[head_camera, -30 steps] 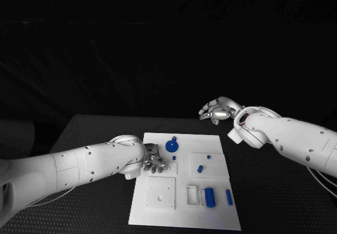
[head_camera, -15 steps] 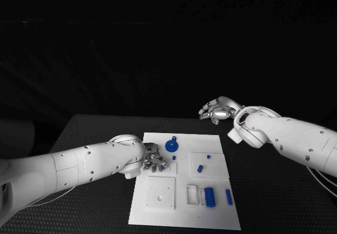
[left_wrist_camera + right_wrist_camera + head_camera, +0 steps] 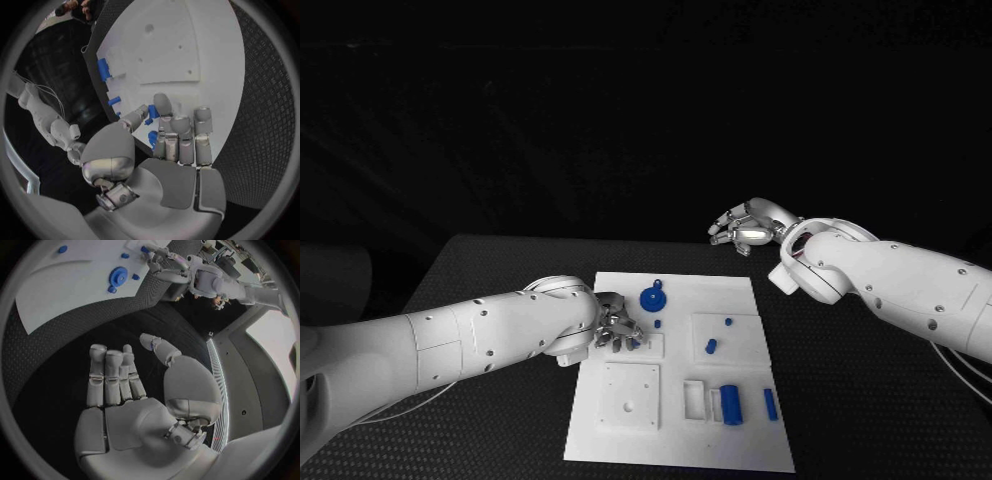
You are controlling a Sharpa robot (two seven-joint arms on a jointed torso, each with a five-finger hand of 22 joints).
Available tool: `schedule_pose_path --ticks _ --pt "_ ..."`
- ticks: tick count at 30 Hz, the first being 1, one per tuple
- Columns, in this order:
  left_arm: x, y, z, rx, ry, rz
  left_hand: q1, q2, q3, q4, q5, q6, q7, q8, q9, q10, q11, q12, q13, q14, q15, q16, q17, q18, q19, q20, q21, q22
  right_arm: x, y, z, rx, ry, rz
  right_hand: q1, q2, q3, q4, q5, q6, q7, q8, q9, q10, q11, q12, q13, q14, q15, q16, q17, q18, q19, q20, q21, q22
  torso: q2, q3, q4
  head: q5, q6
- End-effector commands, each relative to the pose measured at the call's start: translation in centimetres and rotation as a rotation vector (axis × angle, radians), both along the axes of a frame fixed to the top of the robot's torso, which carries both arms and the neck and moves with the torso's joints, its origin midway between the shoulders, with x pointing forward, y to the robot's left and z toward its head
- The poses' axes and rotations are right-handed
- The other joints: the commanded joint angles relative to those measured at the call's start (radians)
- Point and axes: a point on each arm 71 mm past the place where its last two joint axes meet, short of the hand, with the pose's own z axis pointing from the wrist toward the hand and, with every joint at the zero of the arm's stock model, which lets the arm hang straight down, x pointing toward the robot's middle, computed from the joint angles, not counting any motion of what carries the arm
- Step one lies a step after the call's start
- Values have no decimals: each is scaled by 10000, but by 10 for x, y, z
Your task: Assemble the parts on the task board
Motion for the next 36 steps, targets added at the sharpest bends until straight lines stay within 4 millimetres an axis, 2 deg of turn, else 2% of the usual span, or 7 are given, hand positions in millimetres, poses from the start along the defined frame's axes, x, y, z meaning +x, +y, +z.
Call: schedule_pose_path --ticks 1,4,14,15,16,23,36 --pt "0 3 -3 194 10 55 129 220 22 -169 70 -125 192 -46 -25 7 -65 42 -18 -31 -13 5 -18 169 45 -1223 -72 124 0 1 -1 20 87 106 11 8 39 41 33 3 78 43 15 -53 -40 65 -16 -36 -55 39 -16 300 66 33 -41 111 -3 -8 -1 -5 -6" --pt "0 3 -3 148 16 40 463 515 122 -483 641 -128 203 -54 -39 1 -56 50 -25 -35 -2 5 -19 157 50 -1216 -66 138 0 0 -1 18 91 102 12 9 39 41 33 4 78 43 15 -53 -40 66 -17 -35 -55 39 -16 300 67 33 -41 112 1 -10 2 -5 -8" --pt "1 1 -2 -96 -55 95 804 1396 259 -968 1515 -57 211 -46 -78 50 -44 96 -46 -15 11 32 -12 104 47 -1184 -76 154 0 0 -1 23 124 120 11 12 38 43 34 4 78 44 15 -53 -40 70 -22 -35 -55 42 -18 300 69 32 -42 114 -2 -5 0 3 8" --pt "1 1 -2 -105 -59 92 1081 1218 870 -852 643 -30 190 -54 -103 63 -53 90 -65 -16 -1 24 -17 120 49 -1198 -118 130 0 0 -1 20 132 121 11 13 38 43 34 4 78 44 15 -53 -40 71 -23 -35 -55 42 -18 300 69 32 -42 114 -1 -4 -2 5 10" --pt "1 1 -2 -122 -62 99 1102 1116 1221 -653 548 0 187 -60 -130 82 -61 92 -82 12 13 31 -19 93 93 -1186 -111 133 0 0 -1 18 140 126 12 14 39 43 34 4 78 44 15 -52 -40 71 -23 -35 -55 42 -18 300 70 32 -42 114 -1 -3 -1 4 9" --pt "4 -1 3 -266 88 34 996 1159 1423 -597 601 158 172 17 -118 121 -79 118 -94 41 -16 61 -8 73 114 -1188 -78 167 0 1 -1 17 142 132 15 16 41 42 35 4 78 44 15 -53 -40 73 -26 -35 -55 44 -20 300 70 32 -43 115 -3 -1 0 2 6" --pt "4 -4 14 434 1294 -846 478 1323 1517 -1172 1038 475 91 112 -100 71 -151 158 -107 -27 -82 119 35 34 12 -1203 -7 201 0 1 -1 0 198 165 34 24 50 33 38 6 77 45 16 -54 -41 78 -33 -36 -56 46 -22 300 71 29 -45 118 -2 1 -7 41 24"
